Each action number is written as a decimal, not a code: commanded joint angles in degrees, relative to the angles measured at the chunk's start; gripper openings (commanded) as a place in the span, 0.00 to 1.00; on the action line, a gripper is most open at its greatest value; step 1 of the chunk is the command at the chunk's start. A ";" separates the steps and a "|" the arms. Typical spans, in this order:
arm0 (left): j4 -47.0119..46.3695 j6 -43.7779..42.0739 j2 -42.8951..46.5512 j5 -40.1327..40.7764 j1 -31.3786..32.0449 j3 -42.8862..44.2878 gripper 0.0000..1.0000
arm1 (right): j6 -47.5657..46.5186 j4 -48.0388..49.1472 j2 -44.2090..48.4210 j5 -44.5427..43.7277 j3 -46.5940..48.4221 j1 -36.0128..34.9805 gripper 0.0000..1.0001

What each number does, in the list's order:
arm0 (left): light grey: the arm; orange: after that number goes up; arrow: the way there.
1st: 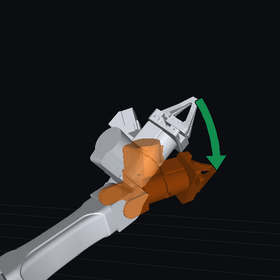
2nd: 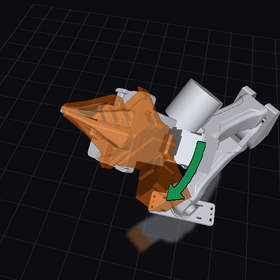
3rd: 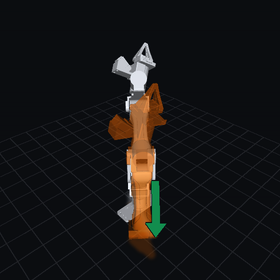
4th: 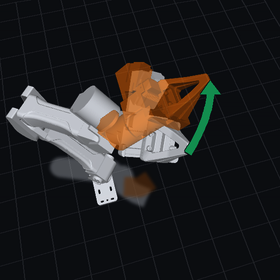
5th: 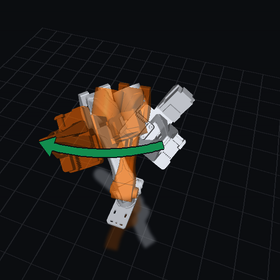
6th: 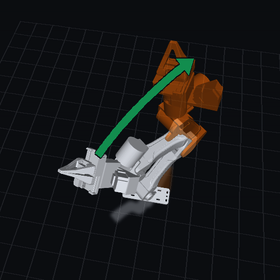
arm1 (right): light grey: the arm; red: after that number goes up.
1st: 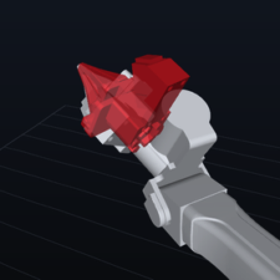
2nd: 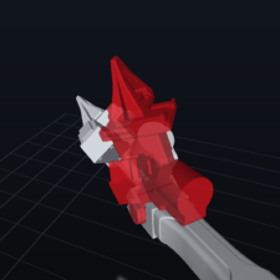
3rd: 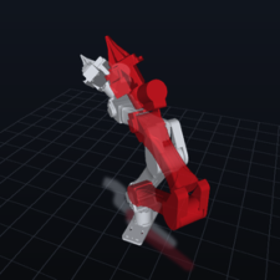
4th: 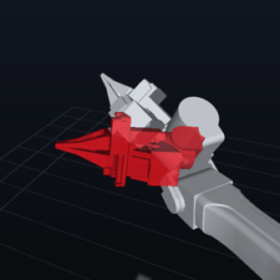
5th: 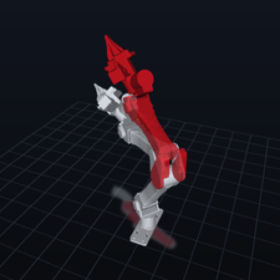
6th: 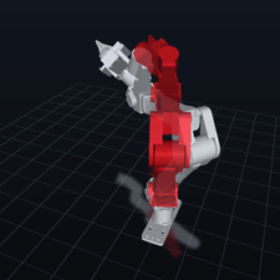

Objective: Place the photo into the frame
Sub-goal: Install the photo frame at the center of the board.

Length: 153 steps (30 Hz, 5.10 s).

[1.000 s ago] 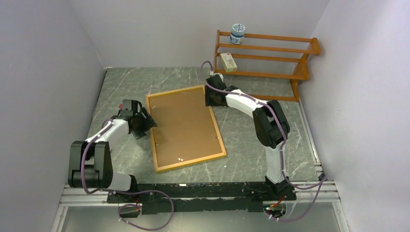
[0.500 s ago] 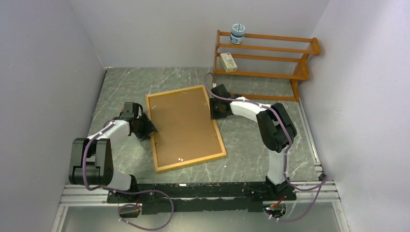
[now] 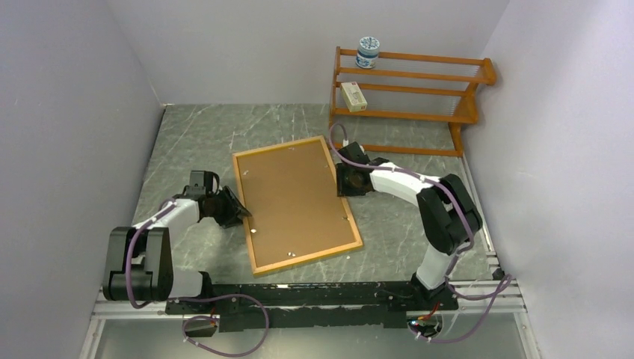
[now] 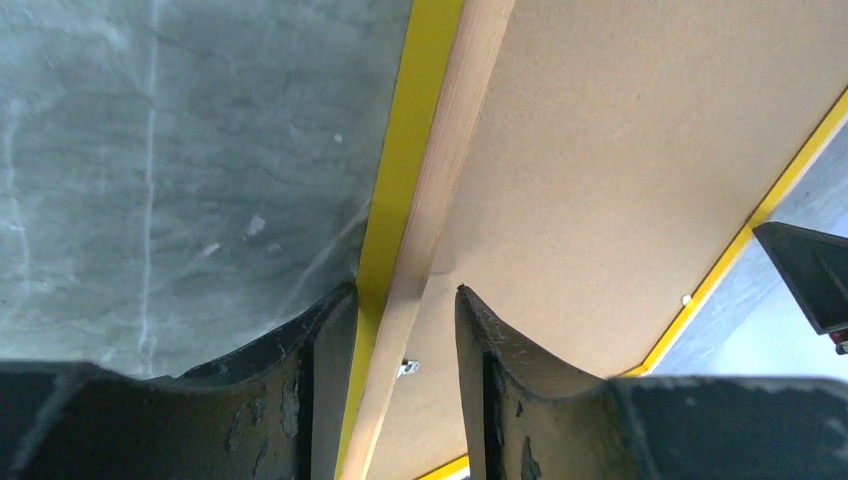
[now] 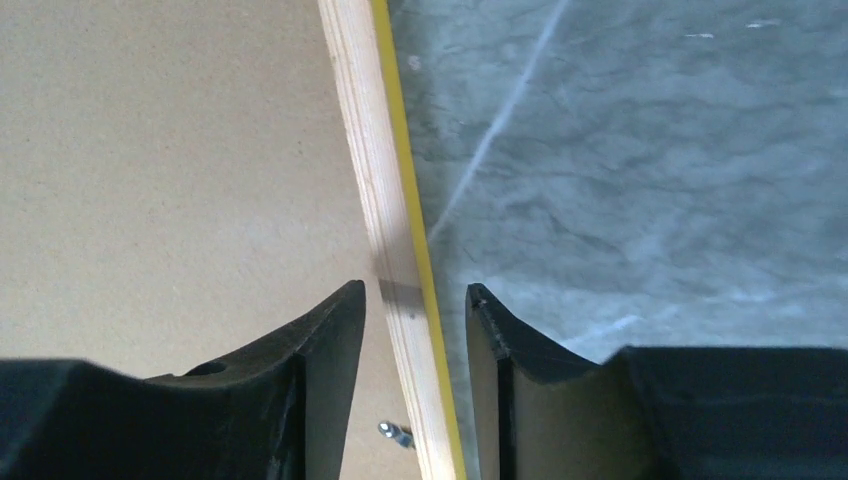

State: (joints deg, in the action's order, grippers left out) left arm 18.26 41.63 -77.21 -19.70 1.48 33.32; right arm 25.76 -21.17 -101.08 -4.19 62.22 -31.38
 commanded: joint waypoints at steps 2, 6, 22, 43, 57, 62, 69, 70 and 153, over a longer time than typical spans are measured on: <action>-0.88 1.58 3.73 -4.71 0.38 -1.15 0.46 | 3.95 -7.79 8.27 -9.96 0.39 -2.31 0.52; 0.84 1.38 4.37 -2.69 0.39 -0.89 0.47 | 2.58 -7.82 11.80 -6.15 -1.72 -10.53 0.57; 1.01 -0.21 3.26 0.91 0.42 -2.18 0.21 | 4.51 -0.21 0.06 12.22 2.59 -28.88 0.32; 0.99 0.46 3.42 2.57 0.38 -2.82 0.11 | 3.52 3.35 -3.73 23.46 0.45 -31.28 0.26; 1.34 0.32 3.03 3.46 0.39 -2.49 0.11 | 4.21 -3.38 -4.50 19.07 0.42 -31.30 0.27; 1.64 0.39 3.26 3.74 0.38 -2.36 0.11 | 4.53 -6.10 -4.48 17.97 0.81 -31.29 0.27; 2.21 0.28 2.88 4.53 0.38 -2.12 0.12 | 4.54 -10.08 -5.00 15.82 1.99 -31.28 0.29; 2.28 0.25 2.81 4.71 0.39 -2.06 0.11 | 4.50 -10.49 -5.08 16.01 2.08 -31.27 0.30; 14.78 -6.16 -34.30 31.56 6.61 37.73 0.66 | 10.80 0.70 4.22 5.15 -2.19 -21.71 0.50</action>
State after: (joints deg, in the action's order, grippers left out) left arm 28.91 33.15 -107.83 4.86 8.34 71.09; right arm 37.19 -22.83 -99.72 0.86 61.01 -54.30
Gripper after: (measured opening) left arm 0.670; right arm 0.500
